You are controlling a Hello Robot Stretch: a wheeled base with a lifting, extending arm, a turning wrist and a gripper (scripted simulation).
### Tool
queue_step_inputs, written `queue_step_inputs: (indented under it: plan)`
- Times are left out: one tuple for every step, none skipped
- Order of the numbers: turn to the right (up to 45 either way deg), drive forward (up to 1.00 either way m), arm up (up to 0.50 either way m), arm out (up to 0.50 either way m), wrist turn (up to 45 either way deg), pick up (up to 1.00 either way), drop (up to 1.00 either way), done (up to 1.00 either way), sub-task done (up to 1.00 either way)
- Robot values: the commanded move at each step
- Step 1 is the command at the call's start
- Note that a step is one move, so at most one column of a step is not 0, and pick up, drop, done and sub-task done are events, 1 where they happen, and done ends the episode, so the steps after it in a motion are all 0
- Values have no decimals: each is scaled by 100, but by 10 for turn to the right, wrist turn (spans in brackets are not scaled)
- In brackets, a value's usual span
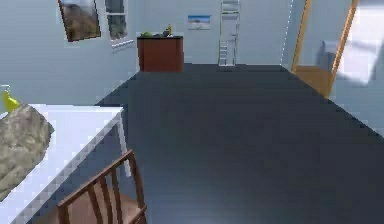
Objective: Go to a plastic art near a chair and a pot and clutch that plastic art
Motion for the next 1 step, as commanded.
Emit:
queue_step_inputs:
  plan:
    - [-450, 0, 0, 0, 0, 0, 0, 0, 0]
